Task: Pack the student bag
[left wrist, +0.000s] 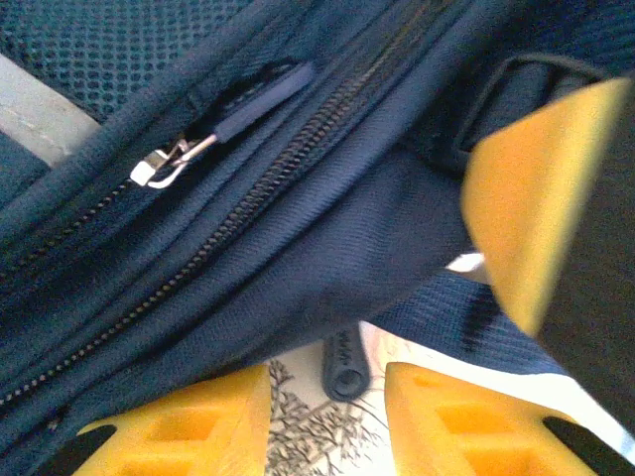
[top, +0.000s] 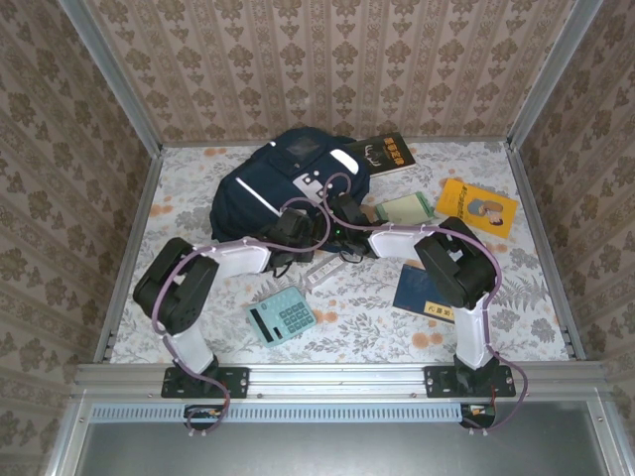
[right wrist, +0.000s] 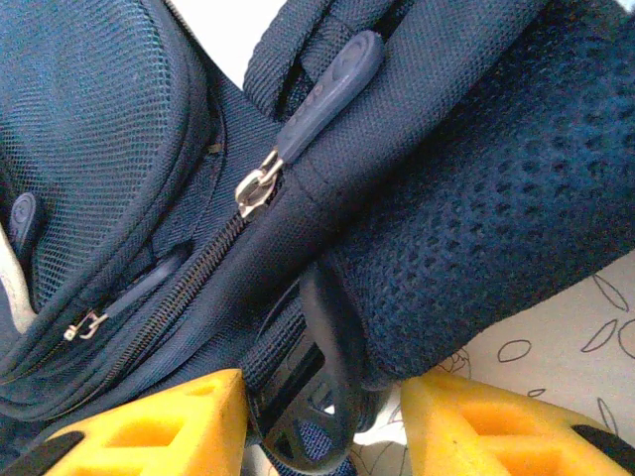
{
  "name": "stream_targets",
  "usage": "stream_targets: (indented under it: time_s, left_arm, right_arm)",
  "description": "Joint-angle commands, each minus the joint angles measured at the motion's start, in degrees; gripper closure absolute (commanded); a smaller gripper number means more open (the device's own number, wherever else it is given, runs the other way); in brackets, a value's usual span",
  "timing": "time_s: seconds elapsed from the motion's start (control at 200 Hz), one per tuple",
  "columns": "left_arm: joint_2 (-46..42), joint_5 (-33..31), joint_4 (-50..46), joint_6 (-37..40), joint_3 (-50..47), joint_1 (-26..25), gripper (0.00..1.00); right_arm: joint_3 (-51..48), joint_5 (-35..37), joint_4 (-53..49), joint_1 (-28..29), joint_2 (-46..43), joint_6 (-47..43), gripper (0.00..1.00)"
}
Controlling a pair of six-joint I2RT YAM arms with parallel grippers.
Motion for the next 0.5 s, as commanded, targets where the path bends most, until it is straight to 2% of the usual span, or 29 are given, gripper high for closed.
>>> stream_targets:
  time_s: [0.0, 0.255, 0.325, 0.36, 0.435, 0.495]
  left_arm:
    - [2.63, -3.23, -3.56, 0.49, 2.92, 0.08, 0.65]
    - [6.96, -8.11, -7.26, 1.27, 7.08, -2.1, 0.63]
    - [7.68, -8.81, -7.36, 1.21, 7.33, -2.39, 0.66]
    - [7.97, -8.67, -7.19, 1.2, 7.39, -2.37, 0.7]
    - [8.16, -8.4, -6.83, 1.05, 7.07, -2.32, 0.89]
    - [7.83, -8.2, -6.62, 1.07, 6.82, -2.39, 0.99]
  right_arm:
    - [0.83, -0.82, -1.25, -0.16, -0.31, -0.61, 0.54]
    - [0.88, -1.14, -0.98, -0.11, 0.25, -0.42, 0.53]
    - [0.92, -1.23, -0.99, -0.24, 0.32, -0.47, 0.53]
    - [0.92, -1.24, -0.98, -0.24, 0.36, -0.54, 0.53]
    - [0.94, -1.55, -0.73, -0.49, 0.61, -0.56, 0.58]
    - [0.9, -1.91, -0.38, -0.81, 0.75, -0.39, 0.62]
